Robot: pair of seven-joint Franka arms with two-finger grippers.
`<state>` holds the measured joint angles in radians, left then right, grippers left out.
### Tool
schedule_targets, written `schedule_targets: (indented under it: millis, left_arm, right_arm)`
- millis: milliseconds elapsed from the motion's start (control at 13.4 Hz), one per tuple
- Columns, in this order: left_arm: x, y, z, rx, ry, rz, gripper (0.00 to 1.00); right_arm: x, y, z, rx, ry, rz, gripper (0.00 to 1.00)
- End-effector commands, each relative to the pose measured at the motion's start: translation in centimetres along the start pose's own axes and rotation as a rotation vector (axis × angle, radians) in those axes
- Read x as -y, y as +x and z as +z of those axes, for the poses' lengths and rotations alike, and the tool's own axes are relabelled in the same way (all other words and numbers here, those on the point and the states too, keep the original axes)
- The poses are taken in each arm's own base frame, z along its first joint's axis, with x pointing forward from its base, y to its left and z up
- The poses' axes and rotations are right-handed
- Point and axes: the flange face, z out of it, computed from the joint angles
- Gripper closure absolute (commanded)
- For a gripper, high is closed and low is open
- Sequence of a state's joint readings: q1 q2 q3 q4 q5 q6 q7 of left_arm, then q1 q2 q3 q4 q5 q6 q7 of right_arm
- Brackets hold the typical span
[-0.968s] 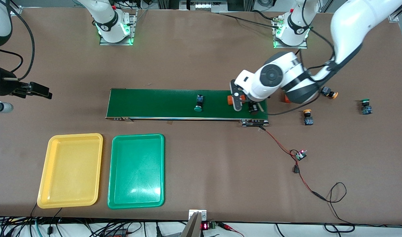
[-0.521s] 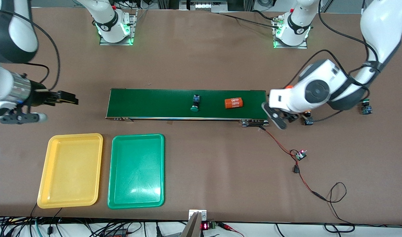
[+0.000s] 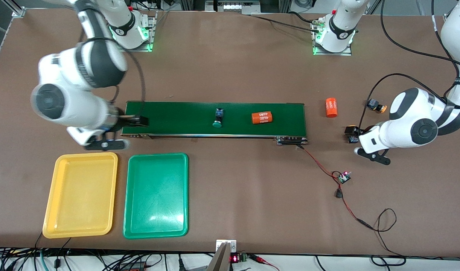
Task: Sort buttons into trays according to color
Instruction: 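Grasp the green button with the right gripper while the left gripper grasps yellow button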
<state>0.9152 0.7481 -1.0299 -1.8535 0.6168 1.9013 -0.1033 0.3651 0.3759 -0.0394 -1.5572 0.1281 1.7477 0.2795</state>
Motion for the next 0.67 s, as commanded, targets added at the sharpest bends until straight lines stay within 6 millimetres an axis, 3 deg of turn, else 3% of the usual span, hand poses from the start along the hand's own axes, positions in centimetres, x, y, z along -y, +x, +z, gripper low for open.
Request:
schedule_targets:
  millis: [0, 74, 447, 596]
  left_arm:
    - [0.5, 0.5, -1.7, -0.015, 0.037, -0.060, 0.00]
    - [1.0, 0.5, -2.4, -0.016, 0.040, -0.071, 0.00]
    - [1.2, 0.2, -1.7, 0.030, 0.047, -0.170, 0.00]
    - [1.7, 0.4, 0.9, 0.096, 0.070, -0.203, 0.00]
  right_arm:
    - [6.6, -1.3, 3.5, 0.024, -0.037, -0.015, 0.00]
    - [9.0, -1.8, 5.1, 0.023, -0.046, -0.021, 0.00]
    - [14.9, -3.1, 10.4, 0.012, -0.074, 0.078, 0.00]
    - [16.1, -3.4, 11.5, 0.003, -0.078, 0.105, 0.00]
